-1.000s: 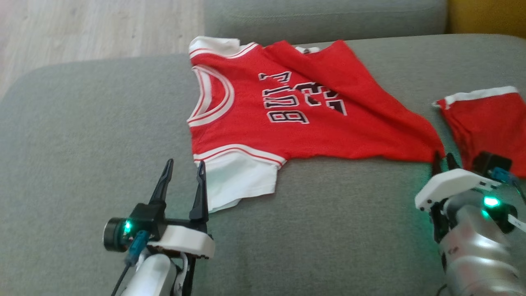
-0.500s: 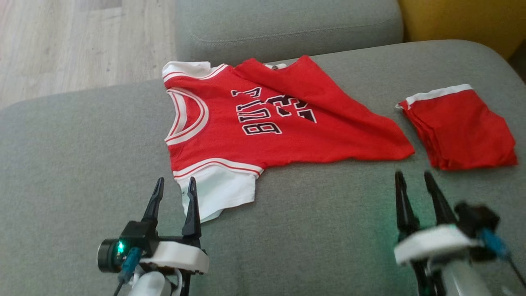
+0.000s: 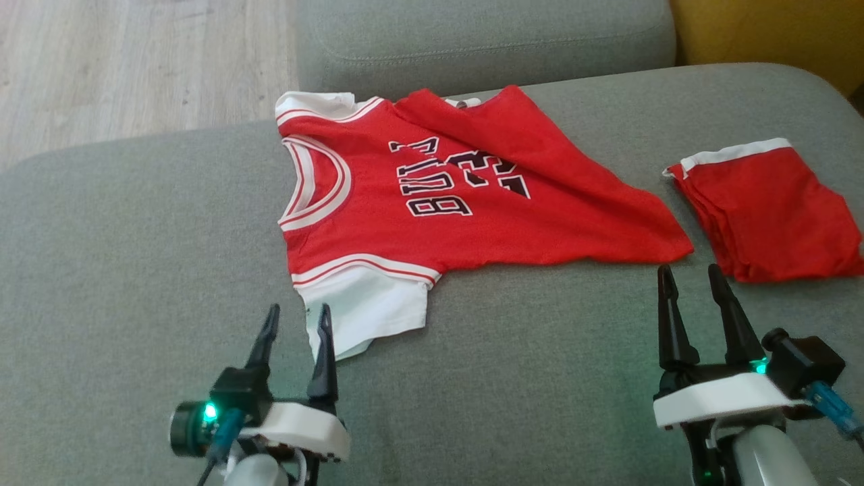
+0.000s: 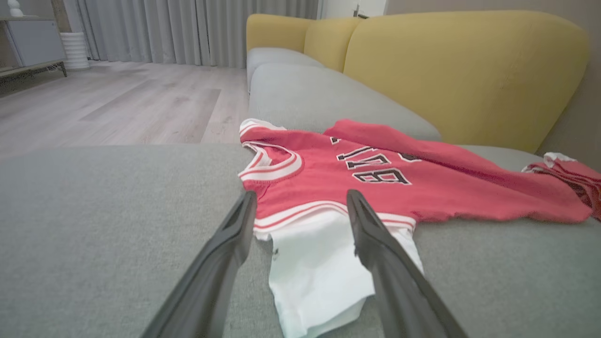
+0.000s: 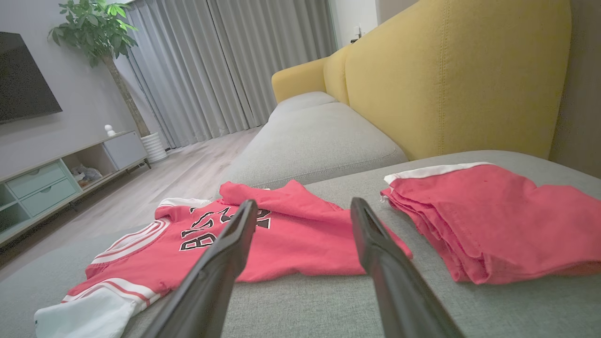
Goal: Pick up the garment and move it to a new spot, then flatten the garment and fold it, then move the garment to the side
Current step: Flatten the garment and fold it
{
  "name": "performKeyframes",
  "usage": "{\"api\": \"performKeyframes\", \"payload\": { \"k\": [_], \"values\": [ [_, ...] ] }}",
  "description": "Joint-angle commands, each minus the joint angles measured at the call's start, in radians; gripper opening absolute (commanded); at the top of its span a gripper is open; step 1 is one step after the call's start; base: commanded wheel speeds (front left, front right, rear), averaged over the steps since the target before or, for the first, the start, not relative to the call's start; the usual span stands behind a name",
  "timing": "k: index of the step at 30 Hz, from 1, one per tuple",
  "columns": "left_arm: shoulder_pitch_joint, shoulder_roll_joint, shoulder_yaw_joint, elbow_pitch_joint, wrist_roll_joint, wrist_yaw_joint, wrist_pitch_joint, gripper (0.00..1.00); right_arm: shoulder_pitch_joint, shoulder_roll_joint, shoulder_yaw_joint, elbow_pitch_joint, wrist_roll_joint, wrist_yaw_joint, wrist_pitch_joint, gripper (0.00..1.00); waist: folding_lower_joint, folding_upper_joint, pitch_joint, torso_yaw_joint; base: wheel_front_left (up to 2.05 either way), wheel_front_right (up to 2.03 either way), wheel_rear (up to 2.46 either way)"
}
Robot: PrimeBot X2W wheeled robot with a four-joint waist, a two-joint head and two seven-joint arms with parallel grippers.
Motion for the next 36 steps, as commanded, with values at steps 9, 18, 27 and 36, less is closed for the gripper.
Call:
{"api": "performKeyframes", "payload": {
  "k": [9, 18, 27, 36],
  "values": [
    [-0.057, 0.010, 0.005, 0.089, -0.002, 0.002, 0.091, 1.00, -0.034, -0.002, 0.045, -0.035, -0.004, -0.001, -0.011, 1.00, 0.0000, -0.0001, 0.031, -0.009, 0.00, 0.00, 0.00],
    [-0.108, 0.011, 0.027, 0.208, -0.033, 0.011, 0.135, 1.00, -0.048, -0.002, 0.046, -0.034, 0.001, -0.001, -0.011, 1.00, 0.0000, -0.0001, 0.062, -0.050, 0.00, 0.00, 0.00],
    [-0.124, 0.000, 0.002, 0.281, -0.064, -0.030, 0.215, 0.00, -0.057, -0.002, 0.034, -0.040, 0.004, -0.001, -0.011, 1.00, 0.0000, -0.0001, 0.072, -0.063, 0.00, 0.00, 0.00],
    [-0.142, 0.006, 0.050, 0.183, -0.077, -0.018, 0.048, 0.00, -0.056, -0.002, 0.010, -0.035, -0.003, -0.001, -0.011, 1.00, 0.0000, -0.0001, 0.059, -0.036, 0.00, 0.00, 0.00]
  ]
}}
